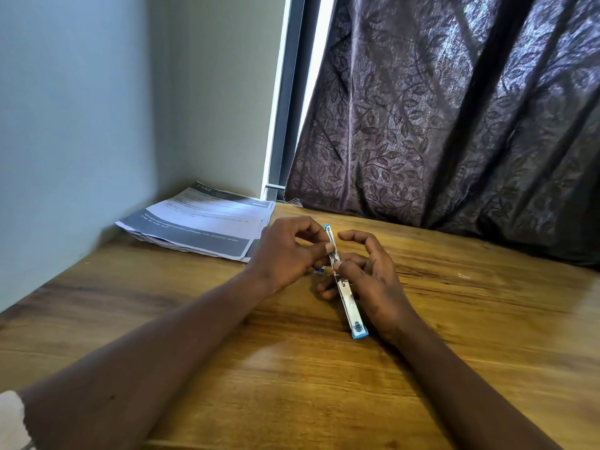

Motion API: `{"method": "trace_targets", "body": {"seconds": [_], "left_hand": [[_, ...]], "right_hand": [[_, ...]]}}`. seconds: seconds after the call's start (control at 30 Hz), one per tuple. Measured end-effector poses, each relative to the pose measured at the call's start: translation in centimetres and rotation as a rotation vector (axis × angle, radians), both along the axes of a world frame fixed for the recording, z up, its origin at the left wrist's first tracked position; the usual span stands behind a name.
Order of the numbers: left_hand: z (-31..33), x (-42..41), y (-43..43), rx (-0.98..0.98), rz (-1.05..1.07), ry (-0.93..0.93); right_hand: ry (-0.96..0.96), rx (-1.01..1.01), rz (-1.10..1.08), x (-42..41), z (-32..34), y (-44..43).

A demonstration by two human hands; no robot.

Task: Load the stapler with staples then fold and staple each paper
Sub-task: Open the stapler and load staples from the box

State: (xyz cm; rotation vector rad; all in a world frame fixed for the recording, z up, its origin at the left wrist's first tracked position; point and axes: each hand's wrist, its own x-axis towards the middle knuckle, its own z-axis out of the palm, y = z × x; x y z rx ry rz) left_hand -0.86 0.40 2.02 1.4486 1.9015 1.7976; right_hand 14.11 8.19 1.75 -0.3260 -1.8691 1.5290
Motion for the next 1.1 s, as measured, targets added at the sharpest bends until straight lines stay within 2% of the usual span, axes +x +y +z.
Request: {"method": "trace_targets", "body": {"seconds": [0.2,0.4,0.5,0.8,1.1], "left_hand": [[0.18,0.05,-0.09,-0.053,0.012,0.036],[0.74,0.01,0.09,-0.104,-0.115,-0.402],[0.81,-0.02,0.11,-0.082,-0.126,-0.504],[0.05,-0.25,0.46,-0.013,-0.053,-0.273],[0.12,-0.10,0.68,0.043,0.060,-0.344]], "right_hand": [[-0.026,0.001,-0.013,-0.17,-0.10,0.12],[-0.053,0.045,0.003,-0.16,-0.09,-0.13],[-0.046,0.064,0.008,-0.18,-0.15,-0.17],[-0.047,0.063,0.026,-0.07,0.08,-0.29],[-0.026,0.062,0.052,-0.28,0.08,-0.76]]}}
